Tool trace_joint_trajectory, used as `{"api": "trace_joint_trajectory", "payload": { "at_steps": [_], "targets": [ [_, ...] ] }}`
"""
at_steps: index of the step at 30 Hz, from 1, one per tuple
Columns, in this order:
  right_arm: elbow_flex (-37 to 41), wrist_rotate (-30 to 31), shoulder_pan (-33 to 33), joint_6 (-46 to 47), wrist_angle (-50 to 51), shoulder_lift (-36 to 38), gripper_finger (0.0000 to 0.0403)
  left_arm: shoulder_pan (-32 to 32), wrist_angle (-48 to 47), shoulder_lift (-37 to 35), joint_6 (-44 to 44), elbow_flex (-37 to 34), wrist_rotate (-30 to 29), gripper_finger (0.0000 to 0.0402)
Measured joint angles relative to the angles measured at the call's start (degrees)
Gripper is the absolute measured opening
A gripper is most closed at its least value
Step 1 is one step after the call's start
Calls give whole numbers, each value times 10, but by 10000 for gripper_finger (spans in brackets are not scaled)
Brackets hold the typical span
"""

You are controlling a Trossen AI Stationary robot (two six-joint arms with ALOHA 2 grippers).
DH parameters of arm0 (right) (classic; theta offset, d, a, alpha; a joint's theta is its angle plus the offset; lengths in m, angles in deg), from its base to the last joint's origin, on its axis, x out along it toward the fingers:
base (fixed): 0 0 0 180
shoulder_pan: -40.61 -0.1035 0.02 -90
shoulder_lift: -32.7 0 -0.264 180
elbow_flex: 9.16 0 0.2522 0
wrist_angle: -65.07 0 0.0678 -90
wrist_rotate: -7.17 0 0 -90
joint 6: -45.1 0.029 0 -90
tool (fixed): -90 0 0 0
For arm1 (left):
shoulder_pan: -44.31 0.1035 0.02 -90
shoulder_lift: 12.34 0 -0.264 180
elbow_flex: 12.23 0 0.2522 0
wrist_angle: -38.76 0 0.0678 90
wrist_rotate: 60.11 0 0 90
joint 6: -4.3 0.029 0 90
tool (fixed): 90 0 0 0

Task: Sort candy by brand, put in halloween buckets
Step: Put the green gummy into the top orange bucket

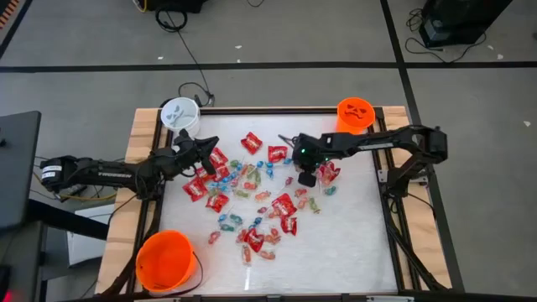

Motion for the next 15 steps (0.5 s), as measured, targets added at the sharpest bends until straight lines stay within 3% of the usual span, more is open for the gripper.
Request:
{"api": "trace_joint_trajectory", "payload": {
  "at_steps": [6, 15],
  "targets": [
    [0, 25, 52, -9, 18, 59, 7, 24, -1, 0, 0, 8, 55, 37],
    [-1, 69, 147, -27, 36, 128, 5, 55, -2, 0, 0, 14, 84, 37]
  ]
}}
